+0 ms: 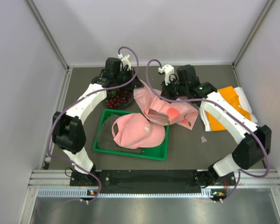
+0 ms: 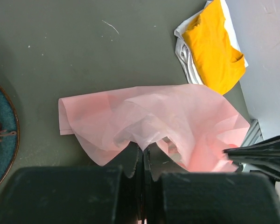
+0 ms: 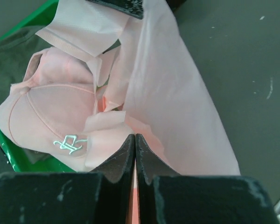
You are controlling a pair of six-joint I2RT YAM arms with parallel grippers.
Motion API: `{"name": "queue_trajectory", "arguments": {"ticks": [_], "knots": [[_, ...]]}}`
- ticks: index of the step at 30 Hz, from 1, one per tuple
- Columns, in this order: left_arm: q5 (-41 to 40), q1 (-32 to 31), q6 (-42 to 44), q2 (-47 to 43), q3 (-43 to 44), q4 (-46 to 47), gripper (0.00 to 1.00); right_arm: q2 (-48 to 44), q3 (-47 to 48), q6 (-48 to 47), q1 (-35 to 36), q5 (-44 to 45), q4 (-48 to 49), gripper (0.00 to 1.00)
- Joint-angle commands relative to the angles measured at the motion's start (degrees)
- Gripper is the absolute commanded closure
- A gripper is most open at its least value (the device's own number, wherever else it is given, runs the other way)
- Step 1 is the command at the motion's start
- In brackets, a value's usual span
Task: Place the fruits into the plastic bag
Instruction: Expand the plastic bag at the center of the board.
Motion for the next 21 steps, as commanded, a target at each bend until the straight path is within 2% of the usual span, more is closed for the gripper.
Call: {"name": "queue_trajectory", "arguments": {"ticks": [1, 9, 21], "knots": [[0.15, 0.65, 1.21, 0.80, 2.64, -0.02, 1.00, -5.74, -2.39, 3.81, -2.43, 4.33, 4.49, 1.00], [-4.07, 0.65, 3.41, 1.24, 4.22, -3.80, 1.00, -11.46, -7.31, 12.77, -10.51, 16.20, 8.88, 1.00], [-7.59, 0.73, 4.90, 1.76, 4.75, -5.38, 1.00, -20.59, -11.27, 18.23, -13.95, 24.57, 9.15, 1.00]]}}
